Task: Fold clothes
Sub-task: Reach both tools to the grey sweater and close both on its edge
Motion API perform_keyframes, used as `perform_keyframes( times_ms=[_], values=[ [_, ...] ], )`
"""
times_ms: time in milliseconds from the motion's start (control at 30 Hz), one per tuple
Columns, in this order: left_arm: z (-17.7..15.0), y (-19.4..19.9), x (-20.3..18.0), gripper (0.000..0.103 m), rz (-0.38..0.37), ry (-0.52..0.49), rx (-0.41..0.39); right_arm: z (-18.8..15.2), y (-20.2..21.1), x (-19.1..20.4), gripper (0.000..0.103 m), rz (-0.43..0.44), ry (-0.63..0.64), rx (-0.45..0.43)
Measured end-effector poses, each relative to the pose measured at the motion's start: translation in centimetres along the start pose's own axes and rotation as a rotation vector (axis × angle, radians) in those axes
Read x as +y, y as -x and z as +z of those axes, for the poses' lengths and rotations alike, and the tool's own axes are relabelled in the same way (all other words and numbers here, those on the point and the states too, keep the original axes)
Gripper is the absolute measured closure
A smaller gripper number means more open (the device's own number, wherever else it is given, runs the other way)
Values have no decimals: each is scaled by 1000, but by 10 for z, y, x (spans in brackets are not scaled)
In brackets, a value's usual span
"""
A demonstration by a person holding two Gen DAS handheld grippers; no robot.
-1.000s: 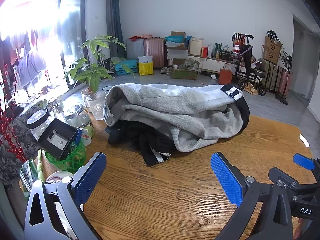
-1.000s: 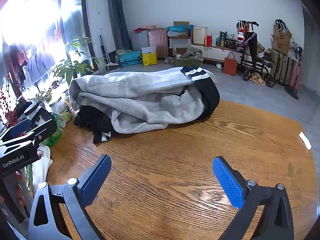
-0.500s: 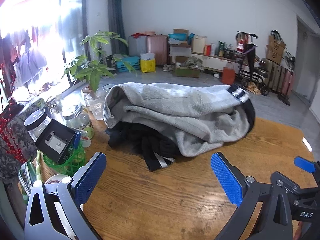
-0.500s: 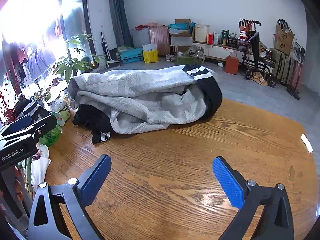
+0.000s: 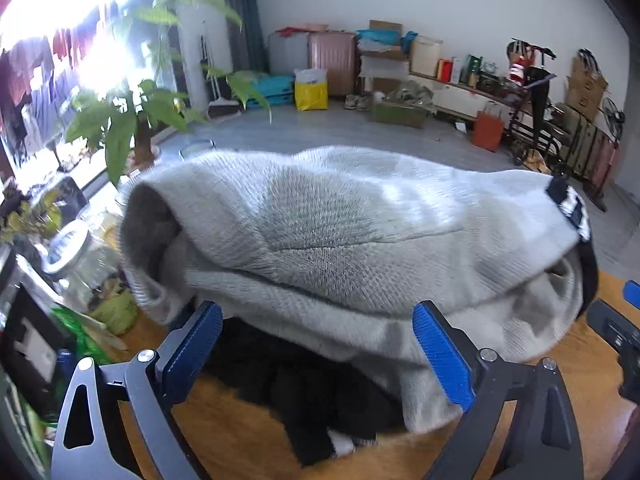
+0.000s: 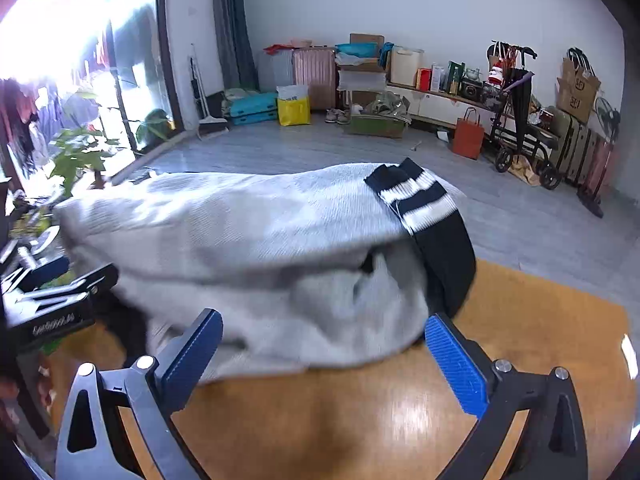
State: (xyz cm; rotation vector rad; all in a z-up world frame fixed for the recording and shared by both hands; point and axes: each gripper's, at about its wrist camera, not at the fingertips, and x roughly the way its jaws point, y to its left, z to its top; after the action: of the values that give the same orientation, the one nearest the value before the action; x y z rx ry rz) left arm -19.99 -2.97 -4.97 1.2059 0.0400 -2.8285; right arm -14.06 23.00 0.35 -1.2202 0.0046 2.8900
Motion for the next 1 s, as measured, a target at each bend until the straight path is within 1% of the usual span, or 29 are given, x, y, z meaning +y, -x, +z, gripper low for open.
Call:
perform_keyframes(
  times_ms=[100,200,267,333,367,400,433,467,533,567,633,667,700,733,800,833,933,1000],
  values=[
    [-2,-11,-1,8,-19,13,-7,9,-31,1,1,4,6,26],
    [-3,-12,-1,10,-21,20,-35,12,-52,-1,2,45,-19,41],
    [-2,-14,1,15,-22,29,-34,11,-63,-3,3,86,-56,59],
    [2,-14,5,28,-22,44,-33,11,-71,-2,8,73,-74,63],
    [4,-13,7,30,-22,52,-35,11,-74,-1,9,66,-77,60],
    [5,-12,8,34,-27,56,-35,12,-76,1,10,82,-81,51],
    [5,-11,9,40,-34,61,-32,12,-77,2,14,98,-90,47],
    [6,-11,10,43,-35,53,-28,14,-78,3,17,116,-105,45],
    [6,-11,10,51,-40,33,-27,16,-80,6,36,140,-121,42],
    [6,-10,11,54,-42,32,-31,18,-80,9,41,145,-121,41],
    [6,-7,13,67,-48,34,-46,21,-81,17,56,133,-91,35],
    [5,-4,14,71,-51,37,-57,21,-80,20,60,133,-80,31],
    [5,-2,15,76,-56,41,-65,21,-77,22,69,135,-71,27],
    [5,0,16,79,-61,45,-73,22,-74,23,79,131,-67,14],
    [2,5,18,82,-74,55,-86,22,-63,23,90,123,-65,-31],
    [0,8,19,83,-79,58,-94,21,-57,22,93,119,-66,-61],
    [-1,20,19,85,-92,63,-120,20,-34,21,95,118,-62,-138],
    [-2,29,18,86,-100,64,-133,20,-21,20,97,109,-56,-173]
  ],
)
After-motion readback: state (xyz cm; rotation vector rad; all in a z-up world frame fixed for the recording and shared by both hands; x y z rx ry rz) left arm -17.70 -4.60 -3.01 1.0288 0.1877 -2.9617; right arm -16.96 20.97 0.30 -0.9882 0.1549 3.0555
